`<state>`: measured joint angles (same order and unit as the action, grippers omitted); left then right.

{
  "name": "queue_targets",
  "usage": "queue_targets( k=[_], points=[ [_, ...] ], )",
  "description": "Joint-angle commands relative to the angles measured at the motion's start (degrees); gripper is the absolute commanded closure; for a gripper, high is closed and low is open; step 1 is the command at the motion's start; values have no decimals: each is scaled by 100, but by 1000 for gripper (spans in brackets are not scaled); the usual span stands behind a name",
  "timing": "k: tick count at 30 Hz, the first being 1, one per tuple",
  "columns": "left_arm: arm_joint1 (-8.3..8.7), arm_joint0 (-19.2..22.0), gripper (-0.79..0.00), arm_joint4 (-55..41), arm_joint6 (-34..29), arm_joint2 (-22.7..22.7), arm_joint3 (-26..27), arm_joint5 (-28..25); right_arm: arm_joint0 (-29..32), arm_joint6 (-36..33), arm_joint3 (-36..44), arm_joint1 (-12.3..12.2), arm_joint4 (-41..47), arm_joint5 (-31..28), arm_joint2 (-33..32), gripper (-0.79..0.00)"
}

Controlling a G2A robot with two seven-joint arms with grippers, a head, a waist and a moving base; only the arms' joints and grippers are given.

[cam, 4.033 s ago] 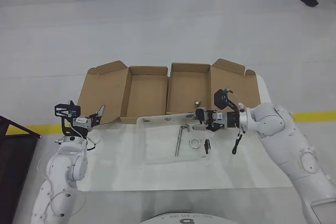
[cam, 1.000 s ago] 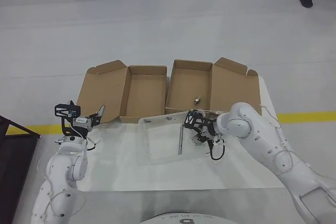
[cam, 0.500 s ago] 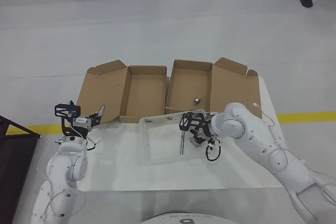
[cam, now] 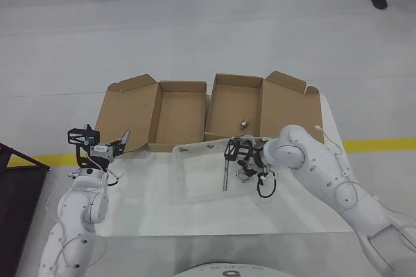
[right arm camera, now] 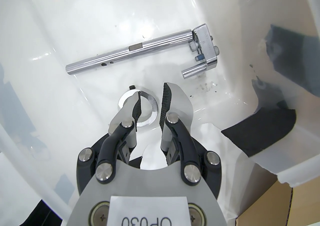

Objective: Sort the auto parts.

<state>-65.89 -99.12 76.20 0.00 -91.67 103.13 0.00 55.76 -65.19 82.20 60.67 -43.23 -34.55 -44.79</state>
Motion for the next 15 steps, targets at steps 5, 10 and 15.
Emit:
queue_targets(
  k=[5,10,15],
  points=[
    [0,0,-785,0,0,0,0,0,-50,-75,-69,33,-92,72,169,-166],
    [0,0,-785,0,0,0,0,0,-159,-36,-197,104,-165,147,368,-157],
    [0,0,-785,0,0,0,0,0,-277,63,-344,176,-150,162,517,0]
  ],
)
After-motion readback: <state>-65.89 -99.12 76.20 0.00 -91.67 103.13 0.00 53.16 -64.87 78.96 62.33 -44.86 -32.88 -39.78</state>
